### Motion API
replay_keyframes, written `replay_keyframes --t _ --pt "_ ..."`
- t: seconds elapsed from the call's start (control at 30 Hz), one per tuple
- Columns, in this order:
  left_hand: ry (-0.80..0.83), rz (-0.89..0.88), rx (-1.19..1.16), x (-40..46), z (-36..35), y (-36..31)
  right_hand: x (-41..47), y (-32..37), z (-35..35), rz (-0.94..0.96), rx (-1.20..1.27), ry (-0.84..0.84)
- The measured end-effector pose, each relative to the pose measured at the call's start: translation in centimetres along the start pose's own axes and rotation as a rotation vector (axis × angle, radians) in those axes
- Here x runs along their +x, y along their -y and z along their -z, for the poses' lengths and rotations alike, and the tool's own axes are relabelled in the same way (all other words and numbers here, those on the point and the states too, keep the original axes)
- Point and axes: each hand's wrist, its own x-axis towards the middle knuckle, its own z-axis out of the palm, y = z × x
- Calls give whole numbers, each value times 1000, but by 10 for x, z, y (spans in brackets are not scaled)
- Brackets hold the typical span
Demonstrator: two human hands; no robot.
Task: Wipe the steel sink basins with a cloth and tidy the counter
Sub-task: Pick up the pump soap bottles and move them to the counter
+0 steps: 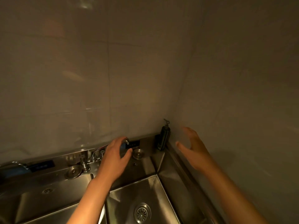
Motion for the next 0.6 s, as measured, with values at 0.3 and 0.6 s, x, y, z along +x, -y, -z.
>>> replay_keyframes --t 0.3,0.6 --pt "62 23 81 63 -71 -7 80 -77 -36 -16 175 36" --pt "125 62 81 115 -146 7 139 -141 -93 -147 345 117"
